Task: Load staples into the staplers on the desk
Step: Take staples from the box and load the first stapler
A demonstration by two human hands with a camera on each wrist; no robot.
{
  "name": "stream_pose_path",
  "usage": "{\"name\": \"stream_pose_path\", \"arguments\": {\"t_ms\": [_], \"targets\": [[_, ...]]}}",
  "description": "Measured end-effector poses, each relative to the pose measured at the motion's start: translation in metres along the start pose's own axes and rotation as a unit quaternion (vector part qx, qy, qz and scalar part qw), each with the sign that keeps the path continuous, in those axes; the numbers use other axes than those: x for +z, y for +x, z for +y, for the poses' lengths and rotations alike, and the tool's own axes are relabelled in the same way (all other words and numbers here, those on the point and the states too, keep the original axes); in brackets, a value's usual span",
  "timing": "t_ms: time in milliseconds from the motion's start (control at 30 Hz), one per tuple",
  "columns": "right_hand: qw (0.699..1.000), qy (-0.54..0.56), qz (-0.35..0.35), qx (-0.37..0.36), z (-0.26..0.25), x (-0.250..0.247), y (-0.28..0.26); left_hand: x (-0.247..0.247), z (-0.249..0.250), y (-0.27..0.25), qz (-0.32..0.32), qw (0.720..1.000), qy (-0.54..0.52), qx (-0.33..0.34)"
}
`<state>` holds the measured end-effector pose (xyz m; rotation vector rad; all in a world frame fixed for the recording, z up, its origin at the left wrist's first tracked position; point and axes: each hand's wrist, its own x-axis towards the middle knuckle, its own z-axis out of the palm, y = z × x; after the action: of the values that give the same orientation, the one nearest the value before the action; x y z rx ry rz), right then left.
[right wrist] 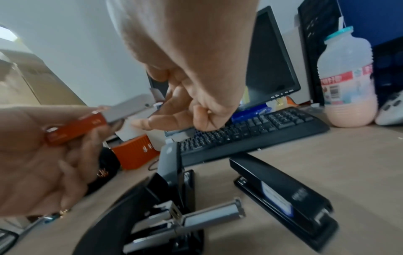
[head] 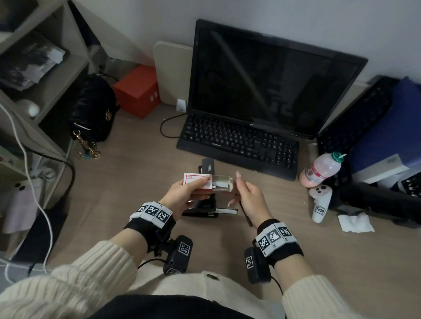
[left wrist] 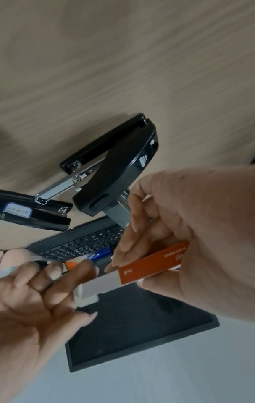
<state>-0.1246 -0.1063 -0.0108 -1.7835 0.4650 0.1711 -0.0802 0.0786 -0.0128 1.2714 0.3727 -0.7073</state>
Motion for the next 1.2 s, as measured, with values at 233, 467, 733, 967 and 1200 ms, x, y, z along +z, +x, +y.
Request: {"name": "stream_pose_path", "arguments": {"t_ms": [233, 467, 733, 967, 1200], "targets": [[0.999, -0.012, -0.009, -0.051, 0.001, 0.0, -0.002, 0.013, 0.002, 0.0, -0.008, 1.0, 0.019, 0.009], [0.999, 0.034, -0.02, -0.023, -0.006, -0.003, -0.001, 0.016, 0.004, 0.005, -0.024, 0.998, 0.062, 0.003], [0.996, 0.074, -0.051, -0.013, -0.007, 0.003, 0.009, 0.022, 0.01, 0.009, -0.068, 0.989, 0.129, -0.013], [0.994, 0.098, -0.054, 0.011, -0.008, -0.004, 0.019, 0.029, 0.018, 0.015, -0.105, 0.988, 0.101, -0.057], [0.987, 0.137, 0.054, 0.059, 0.004, -0.039, 0.038, 0.024, 0.021, 0.03, -0.028, 0.995, 0.065, -0.069]]}}
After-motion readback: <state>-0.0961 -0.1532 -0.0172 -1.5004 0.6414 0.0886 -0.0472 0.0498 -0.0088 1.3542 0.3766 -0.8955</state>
